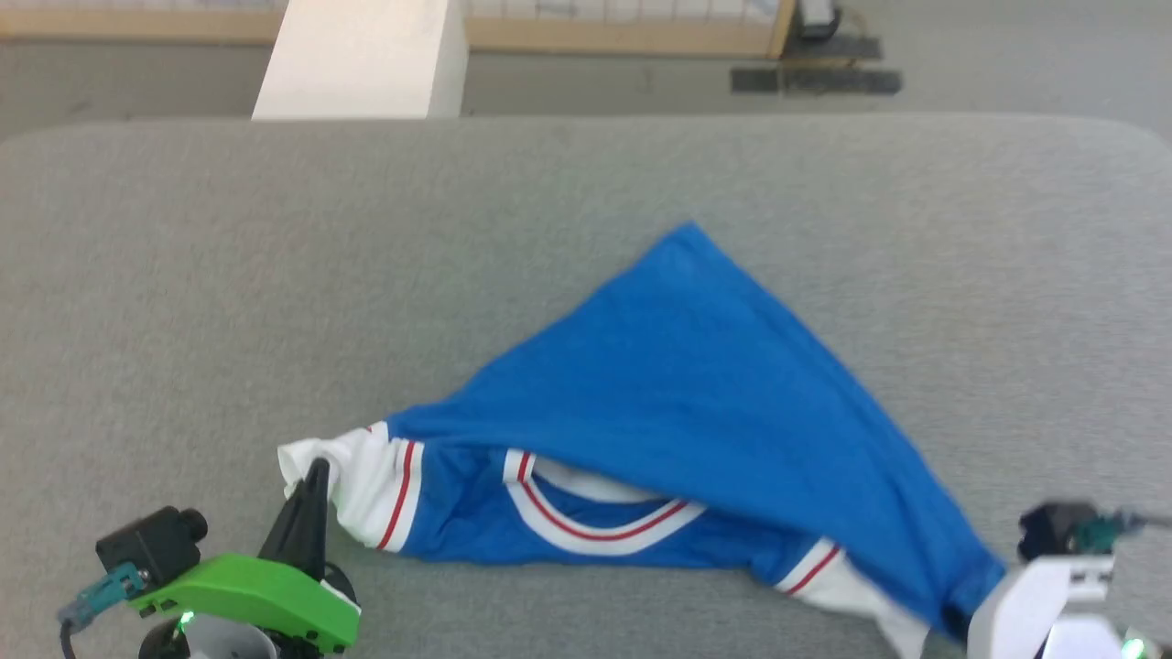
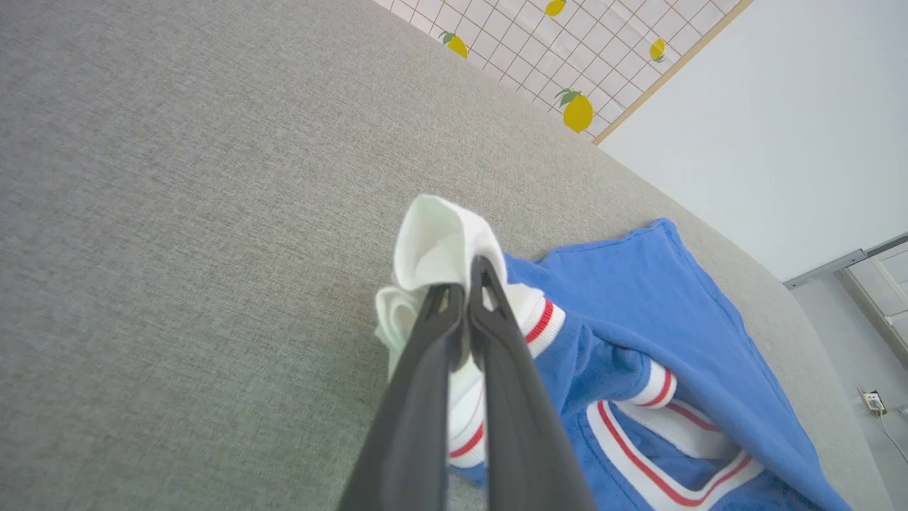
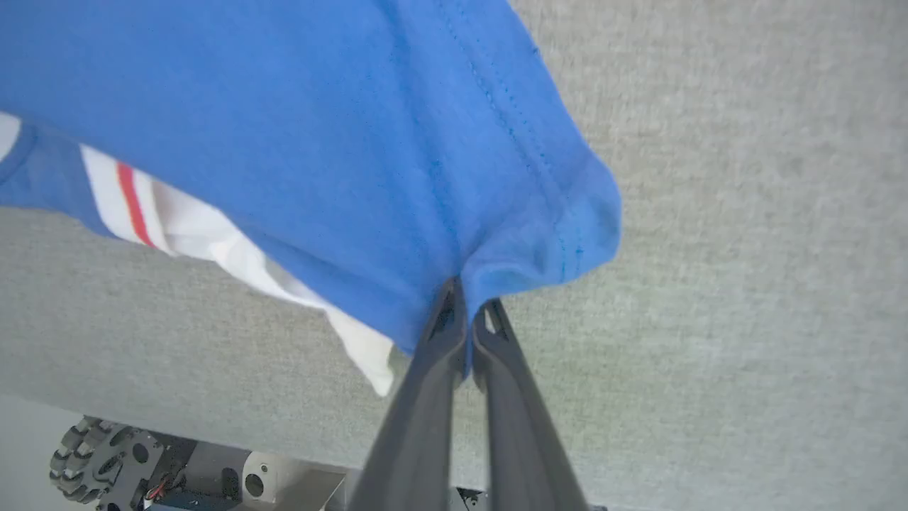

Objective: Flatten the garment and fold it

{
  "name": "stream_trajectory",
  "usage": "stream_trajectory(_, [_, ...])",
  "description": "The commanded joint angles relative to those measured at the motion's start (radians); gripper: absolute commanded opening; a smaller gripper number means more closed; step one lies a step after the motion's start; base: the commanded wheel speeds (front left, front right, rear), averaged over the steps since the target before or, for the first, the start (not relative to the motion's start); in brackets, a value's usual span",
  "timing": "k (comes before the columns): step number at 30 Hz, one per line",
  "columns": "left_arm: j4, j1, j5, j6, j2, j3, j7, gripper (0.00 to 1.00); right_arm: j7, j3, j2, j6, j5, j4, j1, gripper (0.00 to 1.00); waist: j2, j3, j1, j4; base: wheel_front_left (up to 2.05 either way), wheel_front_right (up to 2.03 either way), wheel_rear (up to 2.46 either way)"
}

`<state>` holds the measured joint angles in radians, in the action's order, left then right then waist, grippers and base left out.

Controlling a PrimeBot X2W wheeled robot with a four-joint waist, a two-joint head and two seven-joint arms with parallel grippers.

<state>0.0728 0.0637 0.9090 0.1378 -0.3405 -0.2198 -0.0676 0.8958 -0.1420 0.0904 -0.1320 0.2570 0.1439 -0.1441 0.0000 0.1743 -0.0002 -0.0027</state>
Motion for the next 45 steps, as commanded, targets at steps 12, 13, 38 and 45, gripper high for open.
stream_trajectory(12, [-0.038, 0.026, 0.004, 0.0, -0.009, 0.006, -0.013, 0.0, -0.3, -0.053, -0.016, 0.001, 0.131, 0.094, 0.118, 1.0, 0.0, -0.053, 0.0002, -0.055, 0.0, 0.0, 0.0])
stream_trajectory(13, [-0.036, 0.022, 0.004, -0.003, -0.01, 0.004, -0.011, 0.0, -0.311, -0.034, 0.002, 0.001, 0.13, 0.091, 0.158, 1.0, 0.0, -0.043, 0.0002, -0.054, 0.0, 0.0, 0.0])
stream_trajectory(38, [-0.081, -0.194, 0.002, -0.111, 0.043, -0.059, -0.037, 0.0, 0.032, 0.654, 0.178, 0.001, -0.026, -0.601, 1.143, 1.0, 0.0, 0.336, 0.0002, 0.171, 0.0, 0.0, 0.0])
stream_trajectory(45, [-0.118, -0.215, 0.006, -0.136, 0.058, -0.067, -0.057, 0.0, 0.061, 0.751, 0.191, 0.001, 0.007, -0.714, 1.187, 1.0, 0.0, 0.367, 0.0002, 0.183, 0.0, 0.0, 0.0])
